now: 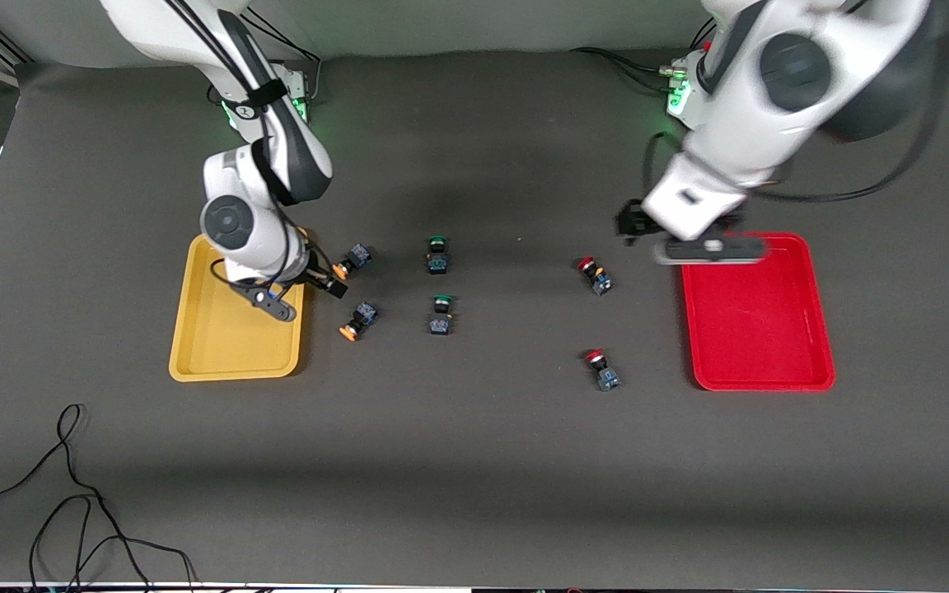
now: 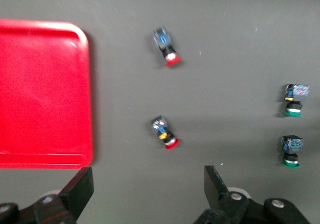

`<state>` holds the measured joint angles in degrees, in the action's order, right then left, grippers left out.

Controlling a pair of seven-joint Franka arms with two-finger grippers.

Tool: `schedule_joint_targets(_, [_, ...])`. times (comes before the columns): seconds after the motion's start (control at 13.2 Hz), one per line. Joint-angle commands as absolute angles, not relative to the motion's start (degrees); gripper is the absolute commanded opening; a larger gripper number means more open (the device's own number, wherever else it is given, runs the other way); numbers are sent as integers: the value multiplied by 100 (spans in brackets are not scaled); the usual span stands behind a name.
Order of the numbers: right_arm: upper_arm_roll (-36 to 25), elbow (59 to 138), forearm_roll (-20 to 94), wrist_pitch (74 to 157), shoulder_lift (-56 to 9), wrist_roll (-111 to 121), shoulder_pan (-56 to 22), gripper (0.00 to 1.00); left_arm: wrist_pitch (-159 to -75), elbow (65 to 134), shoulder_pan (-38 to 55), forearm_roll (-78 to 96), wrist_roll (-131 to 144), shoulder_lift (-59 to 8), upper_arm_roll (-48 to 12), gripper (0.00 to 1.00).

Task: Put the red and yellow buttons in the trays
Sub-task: 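Grasp the yellow button with the right gripper while the left gripper grasps the red button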

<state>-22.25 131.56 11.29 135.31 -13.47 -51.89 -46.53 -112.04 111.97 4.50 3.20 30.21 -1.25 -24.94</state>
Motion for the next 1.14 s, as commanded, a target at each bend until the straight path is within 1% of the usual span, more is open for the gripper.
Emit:
schedule_joint_targets(0.0, [-2294, 13430, 1335, 13851, -1300, -5765, -5115, 100, -12249, 12241, 860, 299, 3348, -157, -2417, 98])
schedule_joint_targets(0.08, [-2294, 13456, 1536, 13852, -1336, -5757, -5124, 100, -12417, 12330, 922, 299, 3523, -219, -2417, 98])
schedule_joint_targets(0.23, [-2268, 13474, 1652, 13913, -1493, -5766, -5141, 100, -12611, 12419, 1045, 281, 3533, -569, -2408, 98])
schedule_joint_targets(0.38, [-2276, 13509, 1705, 13939, -1599, -5766, -5247, 100, -13224, 12725, 1046, 10, 3603, -878, -2408, 98])
schedule_joint_targets(0.61, [-2268, 13675, 1863, 14403, -1810, -5766, -5265, 100, -14025, 13279, 1037, -62, 3796, -1106, -2408, 99])
schedule_joint_targets(0.68, [-2268, 13702, 1863, 14475, -1854, -5766, -5265, 100, -14227, 13315, 1046, -62, 3919, -1255, -2400, 99])
schedule_joint_targets(0.76, [-2268, 13702, 1889, 14476, -1863, -5766, -5265, 93, -14343, 13315, 1055, -79, 4007, -1431, -2399, 99])
schedule_joint_targets(0.91, [-2259, 13693, 1907, 14502, -1916, -5757, -5334, 36, -14694, 13315, 1055, -88, 4008, -1730, -2399, 98])
schedule_joint_targets(0.99, [-2259, 13693, 2003, 14528, -1942, -5757, -5378, 17, -14922, 13315, 1055, -88, 4017, -1905, -2399, 96])
schedule_joint_targets(1.06, [-2259, 13693, 2126, 14537, -1942, -5687, -5379, 4, -15141, 13324, 1063, -88, 4017, -2064, -2399, 95])
